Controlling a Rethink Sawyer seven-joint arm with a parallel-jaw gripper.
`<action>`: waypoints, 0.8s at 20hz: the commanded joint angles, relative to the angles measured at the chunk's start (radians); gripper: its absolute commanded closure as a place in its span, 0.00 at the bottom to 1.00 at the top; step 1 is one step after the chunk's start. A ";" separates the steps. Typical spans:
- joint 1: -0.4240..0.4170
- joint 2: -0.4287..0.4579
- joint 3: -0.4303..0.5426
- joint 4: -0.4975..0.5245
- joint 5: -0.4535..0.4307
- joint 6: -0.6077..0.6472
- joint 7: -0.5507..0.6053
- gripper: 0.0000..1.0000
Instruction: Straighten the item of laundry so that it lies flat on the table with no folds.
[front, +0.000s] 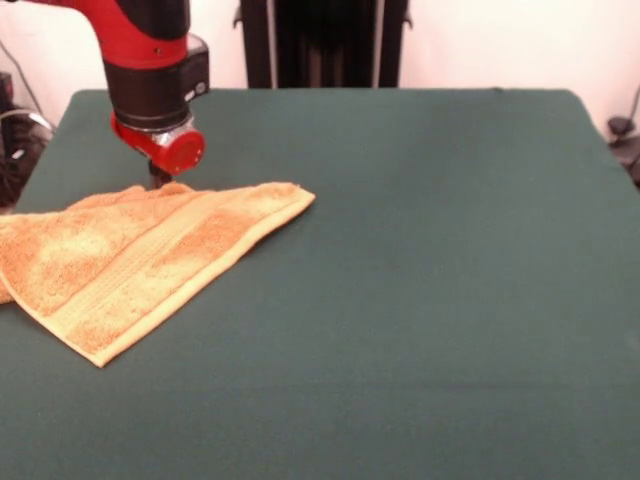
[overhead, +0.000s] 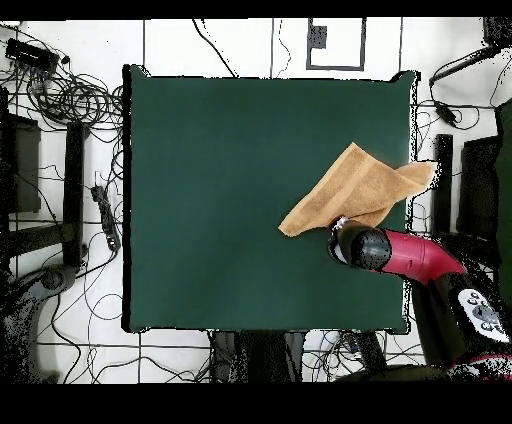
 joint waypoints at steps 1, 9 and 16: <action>0.038 -0.056 0.111 0.110 0.155 0.089 0.106 1.00; 0.053 -0.207 0.093 0.192 0.237 0.182 0.058 1.00; 0.018 -0.358 0.118 0.320 0.296 0.206 0.008 1.00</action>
